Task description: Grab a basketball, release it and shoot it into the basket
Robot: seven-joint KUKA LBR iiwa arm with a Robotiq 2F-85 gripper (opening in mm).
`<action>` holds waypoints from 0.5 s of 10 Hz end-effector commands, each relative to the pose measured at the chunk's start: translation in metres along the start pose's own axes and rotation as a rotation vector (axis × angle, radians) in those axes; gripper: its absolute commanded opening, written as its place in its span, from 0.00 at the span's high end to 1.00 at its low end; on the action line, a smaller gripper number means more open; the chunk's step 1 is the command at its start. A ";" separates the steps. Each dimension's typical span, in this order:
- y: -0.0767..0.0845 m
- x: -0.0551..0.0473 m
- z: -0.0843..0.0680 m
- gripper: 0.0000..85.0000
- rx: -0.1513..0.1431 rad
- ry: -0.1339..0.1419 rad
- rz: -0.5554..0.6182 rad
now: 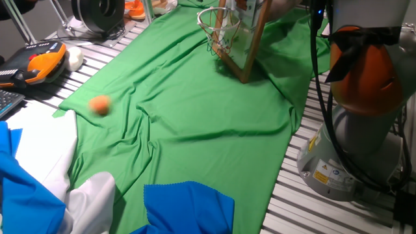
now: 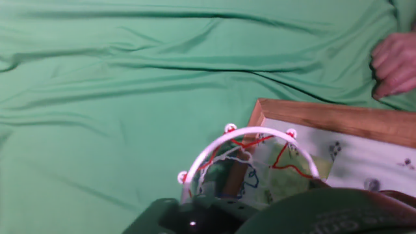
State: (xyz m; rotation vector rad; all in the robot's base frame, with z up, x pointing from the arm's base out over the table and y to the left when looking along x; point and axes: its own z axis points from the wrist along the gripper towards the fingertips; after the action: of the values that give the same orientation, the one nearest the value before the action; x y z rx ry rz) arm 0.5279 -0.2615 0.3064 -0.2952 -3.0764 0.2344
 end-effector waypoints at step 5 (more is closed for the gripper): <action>-0.015 -0.025 -0.006 1.00 -0.044 -0.024 -0.047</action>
State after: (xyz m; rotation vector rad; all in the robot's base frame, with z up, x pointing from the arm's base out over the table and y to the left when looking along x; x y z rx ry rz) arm 0.5505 -0.2794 0.3131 -0.2223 -3.1090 0.1677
